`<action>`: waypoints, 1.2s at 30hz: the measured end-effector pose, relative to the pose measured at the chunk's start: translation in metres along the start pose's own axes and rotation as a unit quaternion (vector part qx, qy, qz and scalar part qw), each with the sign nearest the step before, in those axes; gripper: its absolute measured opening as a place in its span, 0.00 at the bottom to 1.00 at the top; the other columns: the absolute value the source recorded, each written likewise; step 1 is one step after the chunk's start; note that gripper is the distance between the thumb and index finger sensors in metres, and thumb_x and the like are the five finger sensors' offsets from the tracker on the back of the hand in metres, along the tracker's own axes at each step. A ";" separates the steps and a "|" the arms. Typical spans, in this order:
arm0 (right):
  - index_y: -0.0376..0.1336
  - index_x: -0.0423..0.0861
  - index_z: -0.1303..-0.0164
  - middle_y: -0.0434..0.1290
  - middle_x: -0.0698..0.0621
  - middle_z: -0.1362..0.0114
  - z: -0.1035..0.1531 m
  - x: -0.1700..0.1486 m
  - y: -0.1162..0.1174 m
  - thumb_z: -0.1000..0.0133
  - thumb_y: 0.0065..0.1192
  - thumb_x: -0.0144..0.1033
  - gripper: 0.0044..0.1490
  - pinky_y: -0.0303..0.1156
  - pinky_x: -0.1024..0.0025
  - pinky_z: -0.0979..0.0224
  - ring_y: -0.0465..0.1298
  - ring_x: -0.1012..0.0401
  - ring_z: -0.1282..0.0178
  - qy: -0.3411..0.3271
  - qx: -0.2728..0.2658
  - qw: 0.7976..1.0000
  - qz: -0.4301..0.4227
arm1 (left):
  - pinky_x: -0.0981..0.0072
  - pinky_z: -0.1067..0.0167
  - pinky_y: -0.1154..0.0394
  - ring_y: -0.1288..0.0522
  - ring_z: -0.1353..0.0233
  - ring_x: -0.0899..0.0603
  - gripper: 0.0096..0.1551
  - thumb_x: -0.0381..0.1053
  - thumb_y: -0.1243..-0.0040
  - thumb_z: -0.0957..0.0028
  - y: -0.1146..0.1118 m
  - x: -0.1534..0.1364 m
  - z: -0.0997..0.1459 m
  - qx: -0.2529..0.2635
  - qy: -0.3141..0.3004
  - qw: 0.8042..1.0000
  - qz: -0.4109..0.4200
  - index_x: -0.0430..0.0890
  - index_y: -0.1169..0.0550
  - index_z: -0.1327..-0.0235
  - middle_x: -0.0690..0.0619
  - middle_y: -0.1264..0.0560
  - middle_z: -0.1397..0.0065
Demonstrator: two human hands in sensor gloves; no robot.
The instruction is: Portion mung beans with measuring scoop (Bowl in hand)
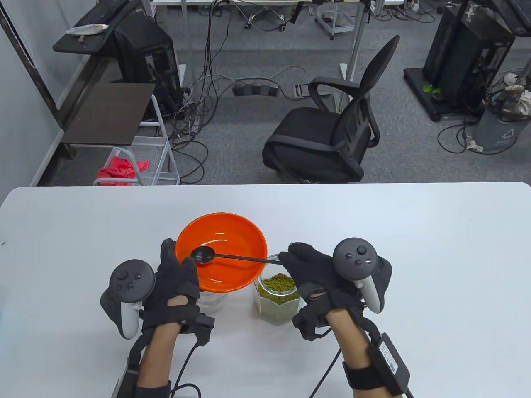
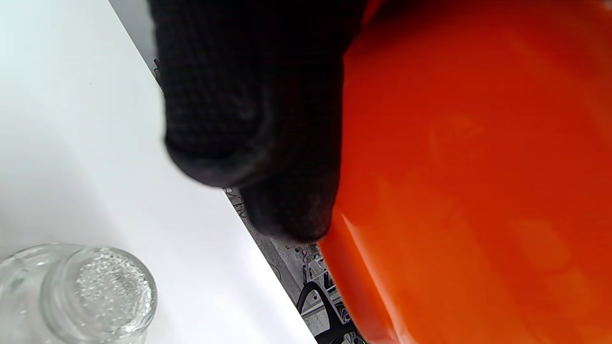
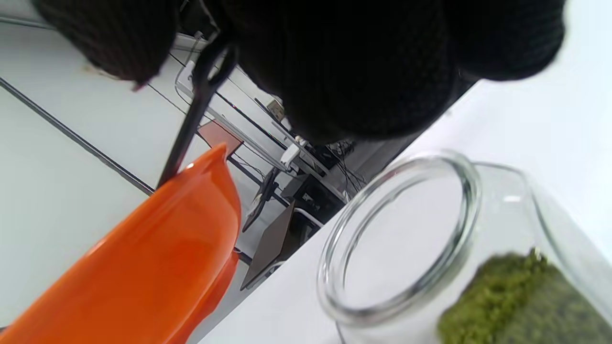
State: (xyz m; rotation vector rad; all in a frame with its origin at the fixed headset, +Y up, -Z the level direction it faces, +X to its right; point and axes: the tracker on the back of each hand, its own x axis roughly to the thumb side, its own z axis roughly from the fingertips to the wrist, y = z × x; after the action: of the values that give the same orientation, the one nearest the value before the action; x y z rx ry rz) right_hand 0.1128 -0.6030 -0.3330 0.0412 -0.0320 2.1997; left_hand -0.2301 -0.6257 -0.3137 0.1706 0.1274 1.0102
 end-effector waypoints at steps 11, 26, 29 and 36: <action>0.74 0.40 0.46 0.83 0.45 0.58 0.005 0.003 0.000 0.52 0.74 0.38 0.26 0.77 0.47 0.55 0.81 0.58 0.72 -0.028 -0.011 0.995 -0.098 | 0.74 0.69 0.09 0.06 0.62 0.47 0.40 0.53 0.48 0.42 0.000 -0.011 0.004 0.017 0.008 1.000 0.009 0.35 0.45 0.24 0.40 0.31 0.31; 0.74 0.42 0.47 0.82 0.45 0.58 0.038 0.005 -0.066 0.50 0.68 0.36 0.23 0.76 0.46 0.54 0.80 0.58 0.72 -0.112 -0.111 0.987 0.028 | 0.71 0.66 0.11 0.07 0.60 0.45 0.40 0.52 0.48 0.42 0.000 -0.080 0.010 0.036 0.087 0.996 0.006 0.40 0.46 0.22 0.46 0.32 0.28; 0.74 0.43 0.47 0.82 0.45 0.59 0.043 0.006 -0.078 0.50 0.67 0.37 0.23 0.76 0.46 0.54 0.80 0.59 0.73 -0.124 -0.126 0.982 0.064 | 0.70 0.66 0.11 0.07 0.59 0.45 0.40 0.52 0.47 0.42 -0.001 -0.090 0.009 0.032 0.100 0.995 0.000 0.41 0.45 0.22 0.46 0.32 0.28; 0.74 0.42 0.47 0.82 0.45 0.60 0.051 0.006 -0.084 0.50 0.66 0.37 0.23 0.76 0.46 0.54 0.79 0.59 0.73 -0.132 -0.136 0.976 0.110 | 0.70 0.67 0.11 0.07 0.60 0.45 0.38 0.53 0.46 0.43 -0.002 -0.105 0.011 0.056 0.107 0.993 -0.003 0.42 0.43 0.22 0.48 0.30 0.29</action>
State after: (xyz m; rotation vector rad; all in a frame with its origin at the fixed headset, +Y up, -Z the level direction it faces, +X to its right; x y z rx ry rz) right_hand 0.1779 -0.5505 -0.2810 0.1833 -0.5083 2.3757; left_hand -0.2820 -0.7169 -0.3006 0.1630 0.3811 1.0134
